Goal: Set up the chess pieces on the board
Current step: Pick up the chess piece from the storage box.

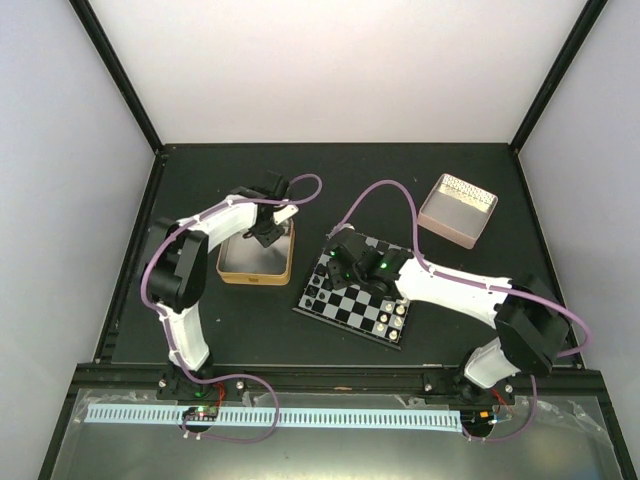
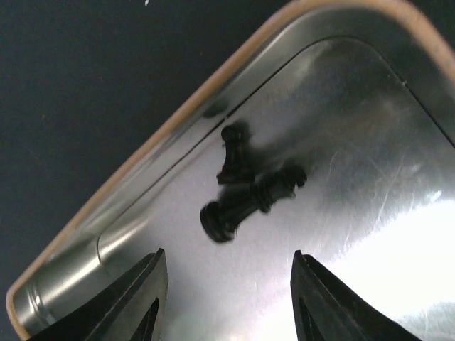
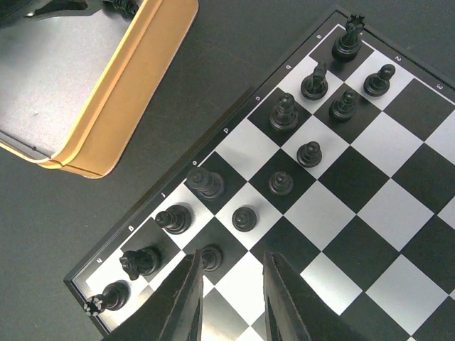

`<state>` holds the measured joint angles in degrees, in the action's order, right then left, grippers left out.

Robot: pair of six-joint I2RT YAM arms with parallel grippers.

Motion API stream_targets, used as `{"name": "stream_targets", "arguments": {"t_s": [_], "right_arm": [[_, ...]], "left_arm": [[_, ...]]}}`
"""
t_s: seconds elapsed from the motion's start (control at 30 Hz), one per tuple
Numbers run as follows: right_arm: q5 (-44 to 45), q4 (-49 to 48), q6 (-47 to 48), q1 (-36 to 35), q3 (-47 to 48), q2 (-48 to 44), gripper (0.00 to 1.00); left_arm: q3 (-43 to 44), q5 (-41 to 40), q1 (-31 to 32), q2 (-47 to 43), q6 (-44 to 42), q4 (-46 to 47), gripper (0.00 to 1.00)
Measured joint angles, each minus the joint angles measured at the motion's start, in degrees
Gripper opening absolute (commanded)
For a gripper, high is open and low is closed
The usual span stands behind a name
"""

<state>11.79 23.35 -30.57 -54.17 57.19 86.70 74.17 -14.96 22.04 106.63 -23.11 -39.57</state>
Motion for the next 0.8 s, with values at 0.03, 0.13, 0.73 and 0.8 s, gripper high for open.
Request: {"name": "stream_targets", "arguments": {"t_s": [0.03, 0.13, 0.73, 0.8], "right_arm": [[-0.02, 0.00, -0.02, 0.04, 0.00, 0.07, 0.26], [-0.09, 0.02, -0.04, 0.24, 0.00, 0.37, 0.26], [-0.15, 0.09, -1.31, 0.59, 0.00, 0.39, 0.25], [-0.17, 0.07, -1.36, 0.59, 0.00, 0.39, 0.25]], "left_arm": [[0.61, -0.28, 0.20, 0.79, -0.55, 0.22, 0.49], [2.32, -0.52, 0.63, 3.19, -1.84, 0.48, 0.44], [5.42, 0.50, 0.92, 8.57, -3.41, -4.28, 0.17], [5.55, 0.98, 0.92, 8.57, -3.19, -5.14, 0.14]]}}
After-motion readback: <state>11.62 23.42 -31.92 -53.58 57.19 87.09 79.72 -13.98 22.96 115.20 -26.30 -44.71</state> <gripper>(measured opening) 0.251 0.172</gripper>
